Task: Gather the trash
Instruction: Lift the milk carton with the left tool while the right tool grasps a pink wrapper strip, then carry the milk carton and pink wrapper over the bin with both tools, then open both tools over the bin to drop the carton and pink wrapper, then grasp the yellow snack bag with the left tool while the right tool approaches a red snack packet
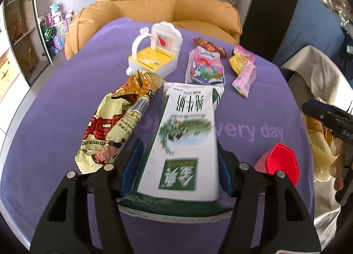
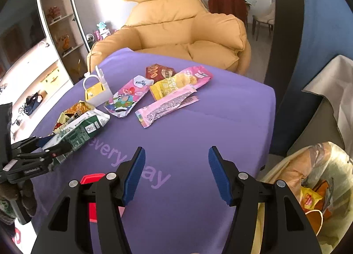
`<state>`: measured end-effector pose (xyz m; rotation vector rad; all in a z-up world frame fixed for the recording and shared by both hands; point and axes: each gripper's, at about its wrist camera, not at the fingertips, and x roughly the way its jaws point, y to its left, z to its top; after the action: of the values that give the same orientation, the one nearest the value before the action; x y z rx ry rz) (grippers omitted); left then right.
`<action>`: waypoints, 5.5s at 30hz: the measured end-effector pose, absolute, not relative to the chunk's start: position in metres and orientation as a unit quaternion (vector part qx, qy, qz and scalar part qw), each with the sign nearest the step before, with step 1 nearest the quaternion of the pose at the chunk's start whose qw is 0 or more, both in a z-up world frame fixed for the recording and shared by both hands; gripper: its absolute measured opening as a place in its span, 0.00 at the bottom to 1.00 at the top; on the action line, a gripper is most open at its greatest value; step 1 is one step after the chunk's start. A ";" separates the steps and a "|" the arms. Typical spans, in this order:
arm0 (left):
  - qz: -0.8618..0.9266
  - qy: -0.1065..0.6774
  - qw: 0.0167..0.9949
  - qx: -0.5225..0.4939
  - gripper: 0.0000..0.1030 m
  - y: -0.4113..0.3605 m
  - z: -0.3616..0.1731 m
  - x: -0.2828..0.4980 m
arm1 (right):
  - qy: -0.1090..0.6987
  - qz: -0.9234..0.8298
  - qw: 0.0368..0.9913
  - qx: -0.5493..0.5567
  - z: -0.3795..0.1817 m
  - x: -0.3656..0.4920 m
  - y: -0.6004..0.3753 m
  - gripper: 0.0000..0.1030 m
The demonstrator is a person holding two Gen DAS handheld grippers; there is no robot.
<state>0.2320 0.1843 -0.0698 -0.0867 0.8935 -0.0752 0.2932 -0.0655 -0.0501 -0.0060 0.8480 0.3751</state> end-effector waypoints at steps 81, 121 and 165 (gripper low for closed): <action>-0.164 0.319 0.933 0.026 0.49 -0.016 0.068 0.205 | 0.299 0.159 0.941 -0.004 0.033 0.199 -0.208 0.11; -0.327 0.438 0.837 -0.004 0.59 -0.186 -0.062 0.256 | 0.320 0.028 0.945 0.064 -0.020 0.206 -0.348 0.11; -0.206 0.363 0.908 -0.038 0.73 -0.021 -0.019 0.235 | 0.431 0.063 0.897 0.076 -0.070 0.223 -0.297 0.41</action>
<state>0.2353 -0.0205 -0.0189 -0.0779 0.7500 -0.4248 0.2231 -0.2968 -0.0704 0.1565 0.8935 0.1301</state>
